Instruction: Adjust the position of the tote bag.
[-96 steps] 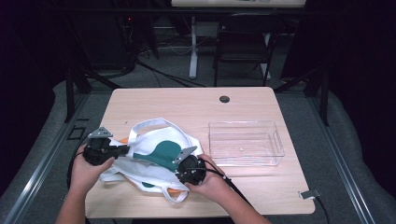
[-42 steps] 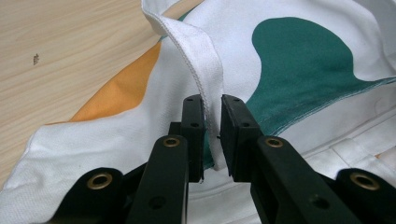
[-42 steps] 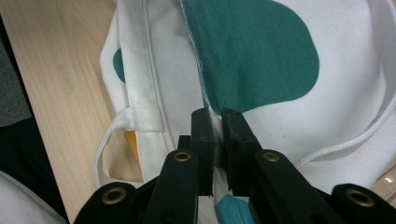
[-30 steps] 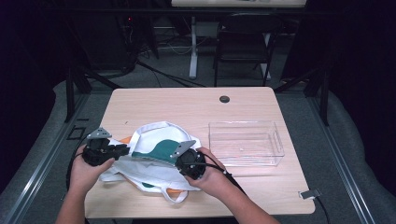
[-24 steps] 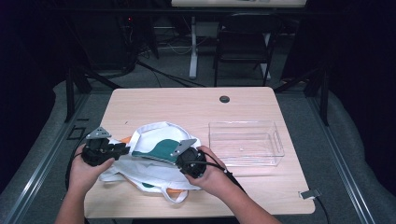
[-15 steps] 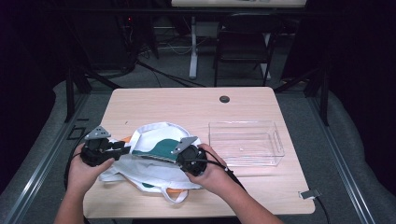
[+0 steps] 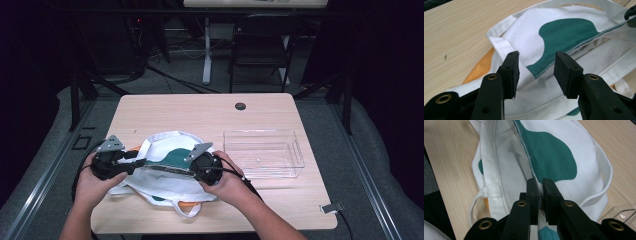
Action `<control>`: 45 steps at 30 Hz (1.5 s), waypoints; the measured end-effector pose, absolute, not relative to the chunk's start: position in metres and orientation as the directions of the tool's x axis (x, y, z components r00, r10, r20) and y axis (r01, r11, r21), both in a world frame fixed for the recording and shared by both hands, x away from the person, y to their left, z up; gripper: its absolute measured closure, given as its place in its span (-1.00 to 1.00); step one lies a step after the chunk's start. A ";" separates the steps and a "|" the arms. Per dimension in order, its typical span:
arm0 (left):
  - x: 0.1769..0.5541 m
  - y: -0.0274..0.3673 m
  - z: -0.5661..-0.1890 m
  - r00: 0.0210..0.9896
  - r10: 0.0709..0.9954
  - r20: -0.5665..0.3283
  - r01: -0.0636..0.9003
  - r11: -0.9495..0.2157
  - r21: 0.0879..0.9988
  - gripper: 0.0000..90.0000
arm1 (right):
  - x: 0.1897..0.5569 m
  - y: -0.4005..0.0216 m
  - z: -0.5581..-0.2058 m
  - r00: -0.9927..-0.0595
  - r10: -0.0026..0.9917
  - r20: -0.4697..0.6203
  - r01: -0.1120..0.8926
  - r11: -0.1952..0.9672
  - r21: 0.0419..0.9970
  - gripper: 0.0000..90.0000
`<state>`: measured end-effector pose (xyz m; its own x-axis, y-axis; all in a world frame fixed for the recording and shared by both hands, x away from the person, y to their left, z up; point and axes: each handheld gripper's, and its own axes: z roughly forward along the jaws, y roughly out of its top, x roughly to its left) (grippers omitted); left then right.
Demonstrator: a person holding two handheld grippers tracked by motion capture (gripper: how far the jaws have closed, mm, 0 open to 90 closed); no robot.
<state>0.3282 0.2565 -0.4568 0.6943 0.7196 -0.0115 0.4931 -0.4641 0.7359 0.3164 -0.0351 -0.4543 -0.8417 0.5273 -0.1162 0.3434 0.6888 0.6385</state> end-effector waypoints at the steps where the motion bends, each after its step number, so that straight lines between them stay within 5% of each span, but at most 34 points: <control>1: 0.329 0.254 -0.458 0.700 0.714 -0.006 0.490 -0.474 0.731 0.20 | 0.317 -0.035 -0.454 -0.841 0.529 -0.116 0.344 0.688 0.639 0.87; 24: 0.335 0.224 -0.477 0.755 0.652 0.070 0.448 -0.591 0.671 0.14 | 0.318 -0.035 -0.452 -0.840 0.531 -0.116 0.344 0.685 0.643 0.87; 45: 0.339 0.222 -0.486 0.749 0.659 0.070 0.469 -0.602 0.647 0.56 | 0.319 -0.035 -0.453 -0.840 0.530 -0.114 0.343 0.682 0.646 0.87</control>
